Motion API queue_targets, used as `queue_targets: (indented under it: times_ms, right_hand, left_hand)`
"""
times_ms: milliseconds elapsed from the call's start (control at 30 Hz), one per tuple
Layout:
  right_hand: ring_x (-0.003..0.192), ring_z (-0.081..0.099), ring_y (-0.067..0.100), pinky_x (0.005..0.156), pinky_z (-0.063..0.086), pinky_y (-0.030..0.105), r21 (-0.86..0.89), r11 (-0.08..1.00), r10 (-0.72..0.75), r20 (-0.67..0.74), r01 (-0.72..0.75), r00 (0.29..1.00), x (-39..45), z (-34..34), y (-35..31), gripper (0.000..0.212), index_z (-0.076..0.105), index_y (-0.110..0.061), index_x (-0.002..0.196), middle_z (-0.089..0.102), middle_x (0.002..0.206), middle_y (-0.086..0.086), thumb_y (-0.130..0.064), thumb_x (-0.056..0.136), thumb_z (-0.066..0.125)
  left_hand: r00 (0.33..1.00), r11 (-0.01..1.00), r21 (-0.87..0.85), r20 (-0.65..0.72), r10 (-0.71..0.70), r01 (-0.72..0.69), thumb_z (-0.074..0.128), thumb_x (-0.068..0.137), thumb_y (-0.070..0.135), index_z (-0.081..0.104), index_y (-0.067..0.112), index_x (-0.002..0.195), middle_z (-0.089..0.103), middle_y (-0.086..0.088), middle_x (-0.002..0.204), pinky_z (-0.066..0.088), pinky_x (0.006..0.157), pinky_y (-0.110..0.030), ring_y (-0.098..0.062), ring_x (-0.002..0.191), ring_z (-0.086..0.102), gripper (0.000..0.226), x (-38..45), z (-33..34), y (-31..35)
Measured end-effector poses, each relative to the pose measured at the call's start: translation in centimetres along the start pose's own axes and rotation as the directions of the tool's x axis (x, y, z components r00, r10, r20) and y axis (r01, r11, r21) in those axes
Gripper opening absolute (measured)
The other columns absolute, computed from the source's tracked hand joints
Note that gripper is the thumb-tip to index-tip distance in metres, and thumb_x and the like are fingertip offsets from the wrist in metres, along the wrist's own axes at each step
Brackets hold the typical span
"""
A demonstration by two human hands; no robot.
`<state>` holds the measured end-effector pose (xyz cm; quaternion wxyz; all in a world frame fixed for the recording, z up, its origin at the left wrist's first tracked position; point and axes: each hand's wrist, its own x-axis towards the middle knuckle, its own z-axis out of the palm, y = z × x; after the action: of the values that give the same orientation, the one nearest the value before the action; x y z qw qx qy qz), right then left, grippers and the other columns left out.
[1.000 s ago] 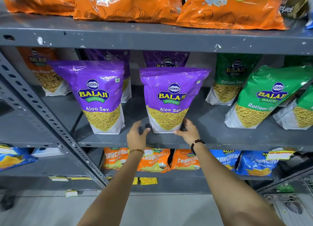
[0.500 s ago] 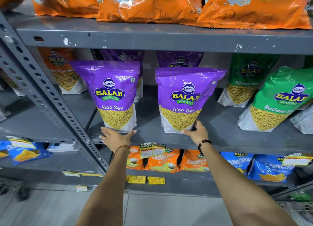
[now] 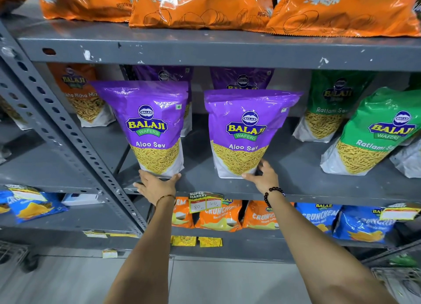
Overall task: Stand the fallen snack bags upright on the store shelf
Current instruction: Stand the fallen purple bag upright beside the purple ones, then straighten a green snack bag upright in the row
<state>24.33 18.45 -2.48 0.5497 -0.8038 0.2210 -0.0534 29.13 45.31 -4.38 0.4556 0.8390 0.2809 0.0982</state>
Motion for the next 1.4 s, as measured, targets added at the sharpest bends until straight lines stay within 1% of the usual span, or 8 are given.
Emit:
queue_targets:
  times_ms: [333,500,600,767,900,1033,1200,1400]
  right_hand:
    - [0.123,0.054,0.029,0.104,0.043,0.043,-0.024,1.000,0.014,0.026,-0.013,1.000,0.0,-0.5,0.2,0.072,0.046,-0.011,0.133,0.059,0.133,0.010,-0.012,0.069,0.079]
    - [0.136,0.040,0.027,0.110,0.035,0.040,-0.108,0.993,0.043,0.035,-0.039,0.998,-0.8,-1.3,0.8,0.092,0.028,-0.009,0.146,0.044,0.147,0.010,-0.009,0.069,0.079]
    - [0.139,0.036,0.027,0.112,0.033,0.038,-0.188,0.982,0.041,0.016,-0.037,0.999,-1.7,-2.2,1.8,0.094,0.021,-0.011,0.149,0.038,0.151,0.012,-0.008,0.073,0.076]
    - [0.140,0.034,0.029,0.112,0.033,0.042,-0.220,0.973,0.043,-0.125,-0.070,0.991,-3.7,-5.4,3.6,0.087,0.026,-0.011,0.147,0.034,0.152,0.013,-0.008,0.074,0.073]
    - [0.128,0.047,0.033,0.105,0.041,0.042,-0.070,0.988,0.099,-0.387,-0.136,0.917,-4.9,-9.6,5.3,0.069,0.040,-0.005,0.138,0.051,0.137,0.019,-0.006,0.076,0.070]
    - [0.110,0.060,0.034,0.093,0.047,0.040,0.108,0.978,0.210,-0.475,-0.181,0.855,-4.8,-15.0,7.2,0.062,0.042,0.000,0.134,0.063,0.120,0.021,-0.009,0.079,0.068]
    - [0.113,0.056,0.035,0.091,0.045,0.040,0.106,0.973,0.233,-0.454,-0.207,0.860,-2.1,-22.0,9.4,0.080,0.018,-0.009,0.149,0.057,0.128,0.020,-0.015,0.084,0.065]
    - [0.135,0.038,0.033,0.107,0.038,0.047,0.058,0.975,0.221,-0.195,-0.213,0.956,3.1,-29.0,11.1,0.088,0.013,-0.014,0.150,0.034,0.153,0.012,-0.010,0.082,0.068]
  left_hand:
    - [1.000,0.999,-0.039,-0.017,-0.017,0.016,0.085,0.059,0.036,0.011,0.006,0.147,0.024,-0.013,0.156,0.015,0.119,-0.049,-0.037,0.146,0.003,0.118,-0.1,-0.1,0.1]
    - [1.000,1.000,0.000,-0.003,-0.018,0.018,0.086,0.056,0.037,0.005,0.001,0.147,0.017,-0.016,0.157,0.016,0.119,-0.048,-0.038,0.146,0.004,0.127,-0.1,-0.3,0.0]
    - [1.000,0.996,0.087,0.005,0.030,-0.030,0.085,0.056,0.040,0.004,-0.007,0.145,0.015,-0.023,0.156,0.013,0.120,-0.047,-0.041,0.144,0.009,0.129,-1.1,-0.4,-0.5]
    - [0.979,0.976,0.110,0.099,0.179,-0.190,0.081,0.062,0.042,0.015,-0.008,0.143,0.024,-0.026,0.152,0.016,0.118,-0.049,-0.040,0.143,0.016,0.116,-6.6,1.4,-0.4]
    - [0.919,0.939,0.091,0.256,0.301,-0.333,0.073,0.072,0.045,0.033,-0.005,0.137,0.037,-0.026,0.146,0.025,0.114,-0.052,-0.040,0.140,0.024,0.091,-13.1,4.5,1.1]
    - [0.801,0.869,0.076,0.434,0.413,-0.489,0.071,0.075,0.043,0.043,-0.002,0.132,0.046,-0.023,0.139,0.031,0.109,-0.050,-0.039,0.131,0.037,0.077,-19.1,8.4,3.7]
    - [0.675,0.853,-0.037,0.594,0.438,-0.521,0.068,0.079,0.040,0.040,0.003,0.137,0.043,-0.020,0.143,0.026,0.112,-0.039,-0.032,0.136,0.034,0.075,-24.5,14.9,8.4]
    - [0.621,0.878,-0.008,0.704,0.344,-0.478,0.072,0.076,0.039,0.038,0.007,0.139,0.045,-0.017,0.144,0.032,0.111,-0.044,-0.034,0.133,0.040,0.079,-27.7,21.7,14.7]
